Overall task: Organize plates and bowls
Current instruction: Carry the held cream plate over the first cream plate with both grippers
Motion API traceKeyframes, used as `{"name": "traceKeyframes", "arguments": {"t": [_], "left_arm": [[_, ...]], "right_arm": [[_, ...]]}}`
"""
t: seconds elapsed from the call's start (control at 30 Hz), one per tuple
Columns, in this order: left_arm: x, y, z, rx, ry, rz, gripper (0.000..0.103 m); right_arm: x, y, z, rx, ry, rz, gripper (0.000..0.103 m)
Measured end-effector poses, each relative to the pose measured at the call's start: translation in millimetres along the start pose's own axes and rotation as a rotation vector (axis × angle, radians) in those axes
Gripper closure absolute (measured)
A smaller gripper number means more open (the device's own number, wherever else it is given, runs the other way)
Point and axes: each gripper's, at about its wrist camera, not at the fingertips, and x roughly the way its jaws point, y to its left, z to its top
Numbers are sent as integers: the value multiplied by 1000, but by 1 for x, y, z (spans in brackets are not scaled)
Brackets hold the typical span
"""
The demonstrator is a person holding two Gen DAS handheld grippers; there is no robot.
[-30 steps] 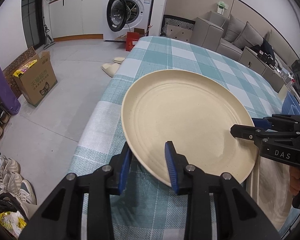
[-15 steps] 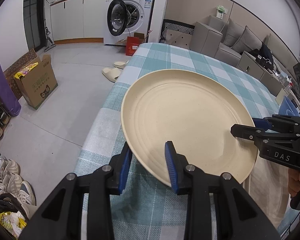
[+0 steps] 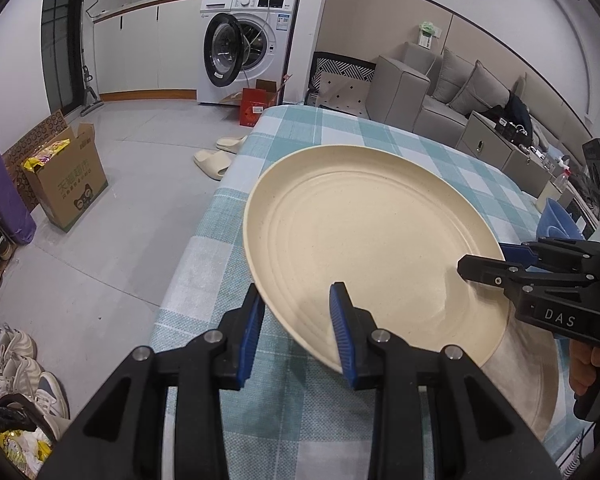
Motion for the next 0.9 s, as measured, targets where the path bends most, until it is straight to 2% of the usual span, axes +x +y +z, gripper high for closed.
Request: {"name": "traceKeyframes", "arguments": {"t": [0.9], "left_arm": [[-25,-40,-1,88,-24,-59,71]], "right_arm": [[-57,-17,-31,37,-32,-49,70]]}}
